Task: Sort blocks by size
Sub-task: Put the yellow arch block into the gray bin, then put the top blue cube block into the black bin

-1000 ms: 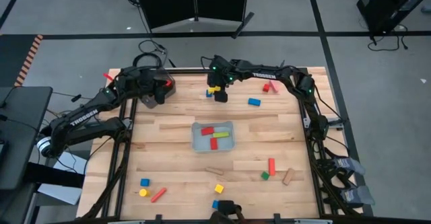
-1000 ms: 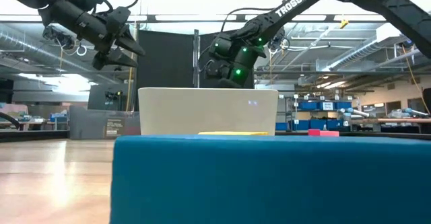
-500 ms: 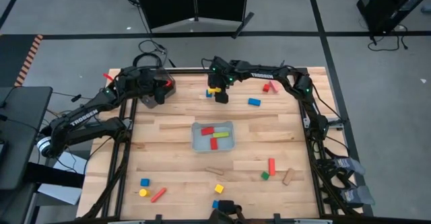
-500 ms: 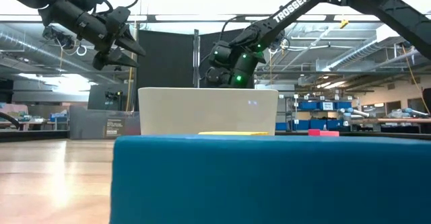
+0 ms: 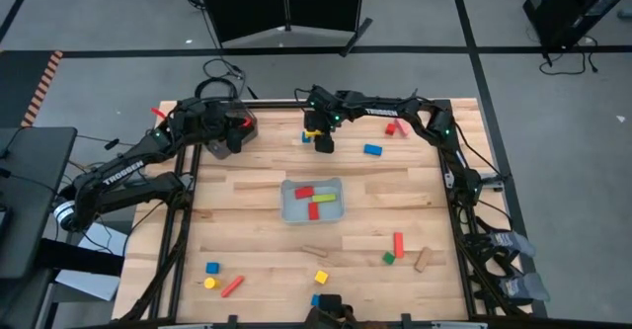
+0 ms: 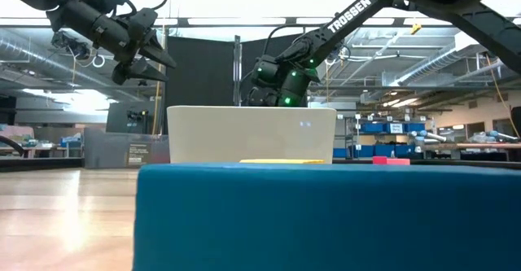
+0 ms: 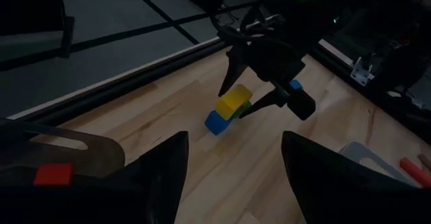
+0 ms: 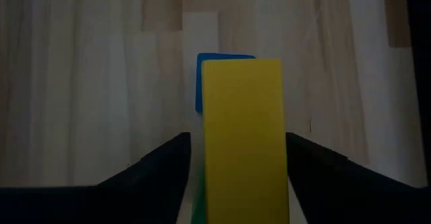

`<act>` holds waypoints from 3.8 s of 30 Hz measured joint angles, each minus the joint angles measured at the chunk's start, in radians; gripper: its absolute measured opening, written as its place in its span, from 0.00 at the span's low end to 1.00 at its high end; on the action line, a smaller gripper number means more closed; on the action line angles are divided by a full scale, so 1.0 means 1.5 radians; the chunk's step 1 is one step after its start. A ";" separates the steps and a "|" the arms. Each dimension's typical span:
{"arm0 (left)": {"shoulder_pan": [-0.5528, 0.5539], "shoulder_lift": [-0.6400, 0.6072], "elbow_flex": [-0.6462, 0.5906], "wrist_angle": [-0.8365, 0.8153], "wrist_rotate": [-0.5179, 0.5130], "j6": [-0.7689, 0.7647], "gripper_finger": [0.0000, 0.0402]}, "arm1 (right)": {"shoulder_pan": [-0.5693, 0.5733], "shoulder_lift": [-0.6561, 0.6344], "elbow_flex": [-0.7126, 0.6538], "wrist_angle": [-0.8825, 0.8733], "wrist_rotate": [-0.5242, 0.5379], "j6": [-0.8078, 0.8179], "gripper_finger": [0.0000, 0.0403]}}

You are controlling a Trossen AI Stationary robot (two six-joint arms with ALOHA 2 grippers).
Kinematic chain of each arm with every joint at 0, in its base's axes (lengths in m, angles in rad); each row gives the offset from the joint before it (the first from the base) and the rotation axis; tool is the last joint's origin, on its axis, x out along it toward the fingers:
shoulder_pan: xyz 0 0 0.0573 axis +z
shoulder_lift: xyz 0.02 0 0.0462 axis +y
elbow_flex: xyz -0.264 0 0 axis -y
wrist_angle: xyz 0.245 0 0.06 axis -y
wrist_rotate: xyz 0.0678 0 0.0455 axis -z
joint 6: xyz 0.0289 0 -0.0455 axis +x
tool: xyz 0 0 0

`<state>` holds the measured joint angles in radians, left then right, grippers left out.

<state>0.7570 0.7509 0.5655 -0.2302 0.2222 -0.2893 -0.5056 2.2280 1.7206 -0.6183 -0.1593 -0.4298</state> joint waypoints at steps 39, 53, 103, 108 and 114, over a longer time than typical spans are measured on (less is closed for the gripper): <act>-0.011 0.001 0.000 -0.003 0.021 -0.007 0.61 | 0.312 -0.178 -0.131 -0.020 0.072 0.106 0.42; -0.070 0.089 0.023 0.076 -0.053 0.016 0.61 | 0.332 -0.283 -0.163 0.064 0.109 0.149 0.91; -0.131 0.897 0.612 -0.220 -0.058 0.511 0.69 | 0.484 -0.575 -0.259 0.034 0.335 0.217 0.80; -0.131 0.901 0.612 -0.214 -0.062 0.501 0.49 | 0.484 -0.576 -0.259 0.034 0.341 0.217 0.80; -0.131 0.902 0.613 -0.236 -0.090 0.495 0.34 | 0.484 -0.576 -0.259 0.034 0.346 0.217 0.80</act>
<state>0.5610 2.1039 1.4853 -0.5847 0.0875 0.4535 0.2207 1.3647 1.3319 -0.5674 0.3590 -0.1040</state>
